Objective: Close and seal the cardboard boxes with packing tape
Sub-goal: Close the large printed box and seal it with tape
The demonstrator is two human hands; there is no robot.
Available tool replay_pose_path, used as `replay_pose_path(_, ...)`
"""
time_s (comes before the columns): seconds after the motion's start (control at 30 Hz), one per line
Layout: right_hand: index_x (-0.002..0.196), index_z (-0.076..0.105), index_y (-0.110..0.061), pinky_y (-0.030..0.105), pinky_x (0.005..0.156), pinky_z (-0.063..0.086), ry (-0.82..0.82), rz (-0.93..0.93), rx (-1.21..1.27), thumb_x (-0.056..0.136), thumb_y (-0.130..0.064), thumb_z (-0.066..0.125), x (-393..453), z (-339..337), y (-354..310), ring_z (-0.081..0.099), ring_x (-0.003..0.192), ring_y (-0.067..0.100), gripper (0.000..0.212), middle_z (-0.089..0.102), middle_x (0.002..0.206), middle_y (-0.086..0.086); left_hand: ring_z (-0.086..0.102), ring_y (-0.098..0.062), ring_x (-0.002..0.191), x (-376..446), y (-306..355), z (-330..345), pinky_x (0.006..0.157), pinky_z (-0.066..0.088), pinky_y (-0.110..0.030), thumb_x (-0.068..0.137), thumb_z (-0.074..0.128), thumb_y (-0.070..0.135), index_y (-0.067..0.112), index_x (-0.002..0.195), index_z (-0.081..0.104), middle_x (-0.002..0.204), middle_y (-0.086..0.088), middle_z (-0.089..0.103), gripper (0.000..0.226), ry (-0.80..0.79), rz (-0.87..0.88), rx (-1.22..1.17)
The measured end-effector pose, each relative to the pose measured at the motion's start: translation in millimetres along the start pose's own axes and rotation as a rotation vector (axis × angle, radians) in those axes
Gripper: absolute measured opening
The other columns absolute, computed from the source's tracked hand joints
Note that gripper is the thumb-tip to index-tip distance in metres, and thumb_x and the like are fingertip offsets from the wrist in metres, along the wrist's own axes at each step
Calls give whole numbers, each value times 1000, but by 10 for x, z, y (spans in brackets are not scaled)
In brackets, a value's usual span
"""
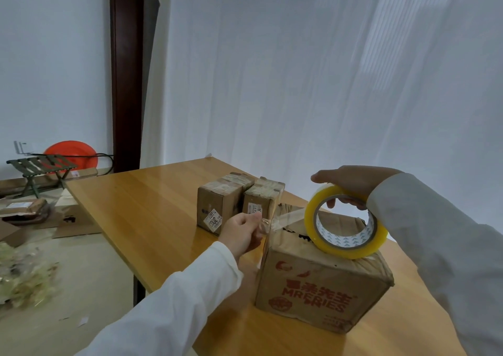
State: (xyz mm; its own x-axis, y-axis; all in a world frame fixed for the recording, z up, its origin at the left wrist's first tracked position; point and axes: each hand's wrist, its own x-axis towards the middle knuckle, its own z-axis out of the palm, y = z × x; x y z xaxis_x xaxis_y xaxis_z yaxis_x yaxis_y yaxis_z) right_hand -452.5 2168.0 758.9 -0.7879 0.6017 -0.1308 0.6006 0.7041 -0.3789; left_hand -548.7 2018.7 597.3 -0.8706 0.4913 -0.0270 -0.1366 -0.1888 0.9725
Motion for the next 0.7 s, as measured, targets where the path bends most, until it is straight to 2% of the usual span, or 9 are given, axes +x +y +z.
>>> replay_pose_path(0.07,65,64,-8,24,55,34,-10,0,-7,90,-58,46,-11,-1,-1,39,55,16,59,44,59,3,46,-11,50,12,113,-89,66,52,-27,96,52,25,11,69,51,50,3,47,31,-53,-5,105)
replay_pose_path(0.17,65,64,-8,23,55,34,-19,1,-8,90,-58,46,-21,6,-17,39,54,15,59,43,58,3,45,-7,45,52,213,-203,68,57,-27,97,50,28,11,65,50,46,4,45,36,-191,-145,266)
replay_pose_path(0.3,62,64,-8,23,55,34,-8,5,0,89,-58,47,-15,11,-6,39,53,15,59,44,57,3,38,-10,42,70,123,-55,62,54,-28,98,48,31,9,64,45,46,1,38,40,-226,-269,245)
replay_pose_path(0.37,64,64,-8,23,55,34,-1,8,12,90,-58,46,-7,2,8,39,54,15,59,44,57,3,38,-13,51,29,58,26,62,50,-28,98,44,40,12,69,42,57,-2,39,40,-189,-219,351)
replay_pose_path(0.47,66,65,-7,24,56,34,-15,22,29,90,-58,46,-8,11,13,38,54,15,60,43,59,3,49,-17,76,-34,-111,0,67,50,-30,96,40,51,14,106,43,92,-5,51,38,-131,-239,530)
replay_pose_path(0.57,62,67,-9,24,56,35,-12,15,28,89,-59,46,-2,23,12,39,55,15,61,45,60,3,52,-22,101,-2,-184,-72,86,42,-29,98,45,32,12,128,40,118,-7,52,36,-123,-135,837)
replay_pose_path(0.6,61,67,-9,24,56,35,-6,14,33,89,-59,47,0,25,17,39,55,15,61,45,59,3,52,-20,101,16,-129,-73,85,41,-27,99,43,28,12,125,44,117,-7,55,30,-90,-73,832)
replay_pose_path(0.67,61,68,-9,24,56,35,-3,15,56,88,-60,47,4,22,36,40,55,15,61,46,58,3,49,-13,80,11,105,-14,70,38,-26,100,36,31,19,99,51,90,-1,54,19,-48,23,641)
replay_pose_path(0.7,62,68,-9,25,56,35,-8,12,68,89,-59,46,7,21,46,40,55,15,61,46,58,3,45,-12,73,14,237,60,67,35,-27,101,32,35,21,87,48,80,1,47,25,-49,39,542)
